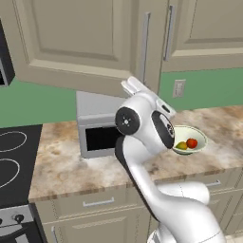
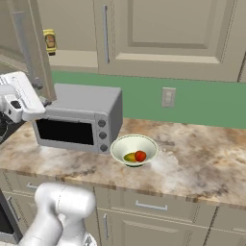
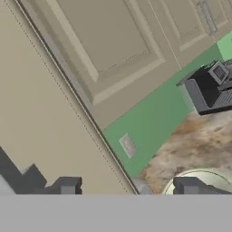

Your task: Open the cabinet. Pick the mango and apple from the cabinet and place them into the bowl. Then close the cabinet.

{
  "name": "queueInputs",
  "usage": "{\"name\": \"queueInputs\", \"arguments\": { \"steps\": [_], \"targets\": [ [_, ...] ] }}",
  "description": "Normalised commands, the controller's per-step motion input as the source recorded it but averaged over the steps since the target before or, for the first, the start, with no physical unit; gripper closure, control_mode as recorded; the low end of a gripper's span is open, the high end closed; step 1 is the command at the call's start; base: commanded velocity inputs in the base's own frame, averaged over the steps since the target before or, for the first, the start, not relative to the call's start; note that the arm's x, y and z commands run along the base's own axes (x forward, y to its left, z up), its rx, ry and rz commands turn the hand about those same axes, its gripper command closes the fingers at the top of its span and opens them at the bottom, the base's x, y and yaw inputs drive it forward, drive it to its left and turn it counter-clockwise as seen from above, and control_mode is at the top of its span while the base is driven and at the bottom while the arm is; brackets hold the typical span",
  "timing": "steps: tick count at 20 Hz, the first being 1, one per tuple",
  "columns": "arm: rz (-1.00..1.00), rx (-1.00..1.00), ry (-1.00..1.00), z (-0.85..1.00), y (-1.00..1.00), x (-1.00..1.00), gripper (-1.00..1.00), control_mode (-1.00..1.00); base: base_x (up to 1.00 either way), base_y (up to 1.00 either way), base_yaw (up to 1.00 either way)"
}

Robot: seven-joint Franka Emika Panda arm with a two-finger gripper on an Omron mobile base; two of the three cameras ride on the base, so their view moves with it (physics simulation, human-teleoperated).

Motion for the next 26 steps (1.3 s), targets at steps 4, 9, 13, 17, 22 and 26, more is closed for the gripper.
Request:
{"name": "queueInputs", "arguments": {
  "steps": [4,9,13,17,22,26],
  "targets": [
    [0.00,0.07,0.17,0.00,-0.42,1.00,-1.00,-1.00,0.00,0.00,0.00],
    [0.00,0.05,0.12,-0.01,-0.49,1.00,-1.00,-1.00,0.00,0.00,0.00],
    [0.00,0.00,0.07,-0.09,-0.54,1.00,-1.00,-1.00,0.00,0.00,0.00],
    [0.00,0.00,0.01,-0.19,-0.39,0.74,-1.00,-1.00,0.00,0.00,0.00],
    [0.00,0.00,0.00,-0.24,-0.44,0.82,-1.00,-1.00,0.00,0.00,0.00],
    [0.00,0.02,0.00,-0.01,-0.40,0.81,-1.00,-1.00,0.00,0.00,0.00]
  ]
}}
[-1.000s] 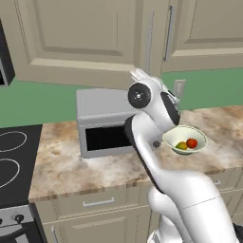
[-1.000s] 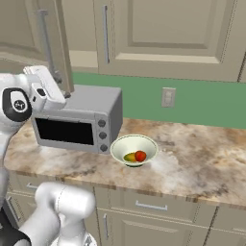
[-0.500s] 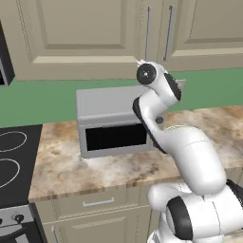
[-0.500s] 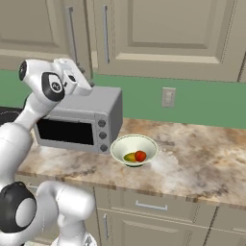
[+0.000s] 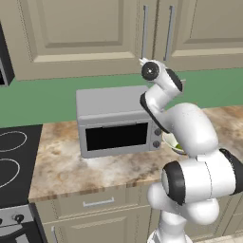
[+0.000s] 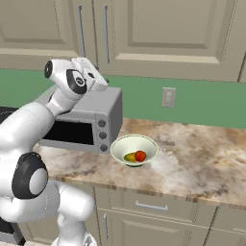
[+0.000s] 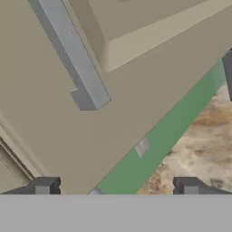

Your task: Open the cabinet. Pick the mango and apple from the cabinet and place them into the bowl. Then close the cabinet.

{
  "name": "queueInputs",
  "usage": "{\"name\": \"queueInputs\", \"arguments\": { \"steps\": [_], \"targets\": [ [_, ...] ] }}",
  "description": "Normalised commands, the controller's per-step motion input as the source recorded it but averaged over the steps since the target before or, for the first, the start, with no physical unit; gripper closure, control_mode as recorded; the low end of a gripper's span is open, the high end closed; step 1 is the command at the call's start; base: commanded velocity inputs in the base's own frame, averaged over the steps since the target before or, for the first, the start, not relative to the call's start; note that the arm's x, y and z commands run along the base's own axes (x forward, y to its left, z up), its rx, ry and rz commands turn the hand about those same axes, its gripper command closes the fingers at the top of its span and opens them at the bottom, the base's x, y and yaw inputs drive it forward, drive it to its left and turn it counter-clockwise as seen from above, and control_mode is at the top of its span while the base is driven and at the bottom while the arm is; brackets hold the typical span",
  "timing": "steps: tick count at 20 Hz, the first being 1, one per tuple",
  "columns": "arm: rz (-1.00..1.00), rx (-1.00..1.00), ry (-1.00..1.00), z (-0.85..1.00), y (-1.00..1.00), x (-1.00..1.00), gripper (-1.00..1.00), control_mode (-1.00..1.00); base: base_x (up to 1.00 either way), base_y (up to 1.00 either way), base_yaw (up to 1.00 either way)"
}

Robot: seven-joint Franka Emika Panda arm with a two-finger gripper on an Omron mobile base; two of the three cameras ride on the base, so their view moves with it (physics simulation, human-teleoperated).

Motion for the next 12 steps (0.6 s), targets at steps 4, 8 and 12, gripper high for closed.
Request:
{"name": "queueInputs", "arguments": {
  "steps": [4,8,12],
  "targets": [
    [0.00,0.06,0.00,0.09,-0.35,0.82,-1.00,-1.00,0.00,0.00,0.00],
    [-0.02,0.04,0.07,0.00,-0.30,1.00,-1.00,-1.00,0.00,0.00,0.00],
    [-0.02,0.11,0.17,0.00,-0.29,1.00,-1.00,-1.00,0.00,0.00,0.00]
  ]
}}
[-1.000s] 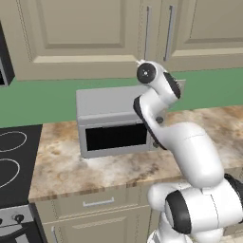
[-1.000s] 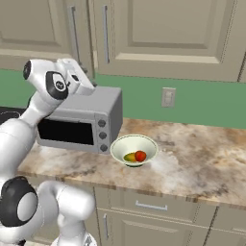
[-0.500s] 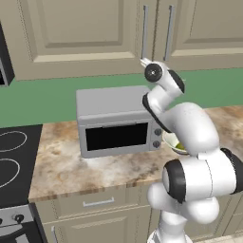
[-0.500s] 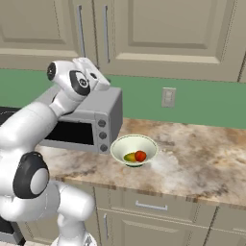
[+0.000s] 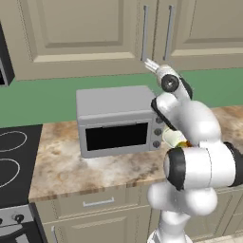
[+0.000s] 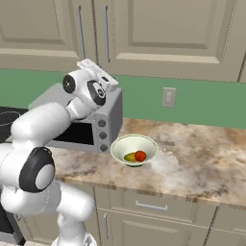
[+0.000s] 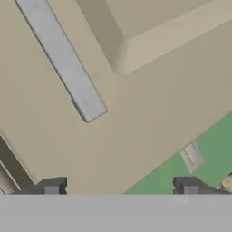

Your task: Open the cabinet. Pick the mango and apple from the cabinet and place them into the bowl. Then close the cabinet.

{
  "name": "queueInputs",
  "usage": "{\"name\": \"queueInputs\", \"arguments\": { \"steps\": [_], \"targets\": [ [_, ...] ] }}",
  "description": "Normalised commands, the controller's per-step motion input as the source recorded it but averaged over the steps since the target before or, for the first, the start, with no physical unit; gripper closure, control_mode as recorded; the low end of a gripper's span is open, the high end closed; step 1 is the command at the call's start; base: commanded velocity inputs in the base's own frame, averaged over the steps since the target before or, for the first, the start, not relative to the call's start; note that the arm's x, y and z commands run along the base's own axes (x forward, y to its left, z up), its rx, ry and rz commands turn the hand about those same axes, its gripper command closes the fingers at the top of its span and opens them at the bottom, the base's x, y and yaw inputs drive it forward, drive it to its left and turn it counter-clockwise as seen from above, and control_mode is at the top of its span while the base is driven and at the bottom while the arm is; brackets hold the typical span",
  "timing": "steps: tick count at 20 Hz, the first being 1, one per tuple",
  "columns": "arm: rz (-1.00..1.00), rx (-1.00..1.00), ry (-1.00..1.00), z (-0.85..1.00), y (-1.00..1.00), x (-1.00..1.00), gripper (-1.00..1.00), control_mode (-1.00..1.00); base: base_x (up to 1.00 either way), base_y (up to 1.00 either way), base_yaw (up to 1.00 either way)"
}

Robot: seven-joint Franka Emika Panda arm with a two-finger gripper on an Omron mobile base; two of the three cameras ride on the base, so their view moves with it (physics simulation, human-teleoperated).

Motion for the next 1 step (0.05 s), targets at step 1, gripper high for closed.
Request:
{"name": "queueInputs", "arguments": {
  "steps": [1],
  "targets": [
    [0.00,0.15,0.20,0.00,-0.31,1.00,-1.00,-1.00,0.00,0.00,0.00]
  ]
}}
